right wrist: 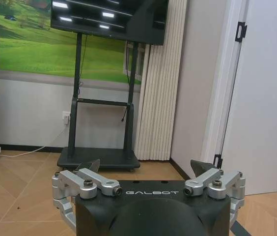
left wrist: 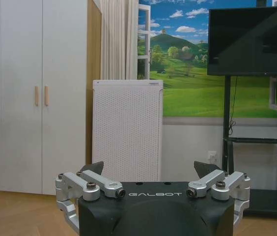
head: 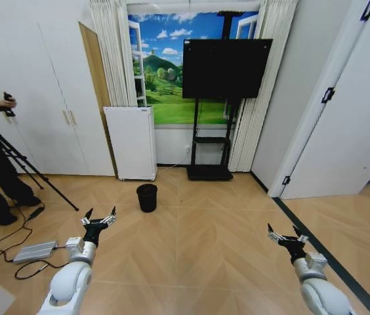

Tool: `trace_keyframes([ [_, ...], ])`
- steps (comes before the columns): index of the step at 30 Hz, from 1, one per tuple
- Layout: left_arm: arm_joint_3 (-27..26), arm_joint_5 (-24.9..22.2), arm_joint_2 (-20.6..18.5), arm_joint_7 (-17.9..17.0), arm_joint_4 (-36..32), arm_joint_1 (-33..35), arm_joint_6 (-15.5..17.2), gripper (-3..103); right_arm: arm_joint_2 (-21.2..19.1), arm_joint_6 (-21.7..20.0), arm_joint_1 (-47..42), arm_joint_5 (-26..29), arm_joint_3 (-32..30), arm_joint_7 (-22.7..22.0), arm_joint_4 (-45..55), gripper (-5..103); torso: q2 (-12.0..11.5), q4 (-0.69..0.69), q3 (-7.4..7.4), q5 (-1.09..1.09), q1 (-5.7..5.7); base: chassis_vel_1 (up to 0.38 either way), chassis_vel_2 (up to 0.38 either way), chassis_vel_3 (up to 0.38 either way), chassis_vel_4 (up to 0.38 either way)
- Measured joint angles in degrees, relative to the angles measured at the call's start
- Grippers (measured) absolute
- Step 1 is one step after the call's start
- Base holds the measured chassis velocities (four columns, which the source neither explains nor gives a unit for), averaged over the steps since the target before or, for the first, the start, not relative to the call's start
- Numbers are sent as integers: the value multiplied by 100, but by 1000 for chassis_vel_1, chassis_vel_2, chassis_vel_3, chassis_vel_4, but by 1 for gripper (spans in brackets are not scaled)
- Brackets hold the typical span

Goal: Pick up the trash bin and place the garbage on the floor into it.

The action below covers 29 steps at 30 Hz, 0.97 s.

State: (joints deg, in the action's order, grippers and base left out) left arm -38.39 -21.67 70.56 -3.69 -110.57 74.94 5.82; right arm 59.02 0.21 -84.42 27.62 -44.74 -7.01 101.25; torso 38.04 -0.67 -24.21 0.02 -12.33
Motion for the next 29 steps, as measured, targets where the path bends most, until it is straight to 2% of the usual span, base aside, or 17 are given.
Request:
trace_keyframes([
  [29,0,0,0,1,0,0,0,100,0,0,0,0,0,0,0,100,0,2,0,-2,0,0,0,0,0],
])
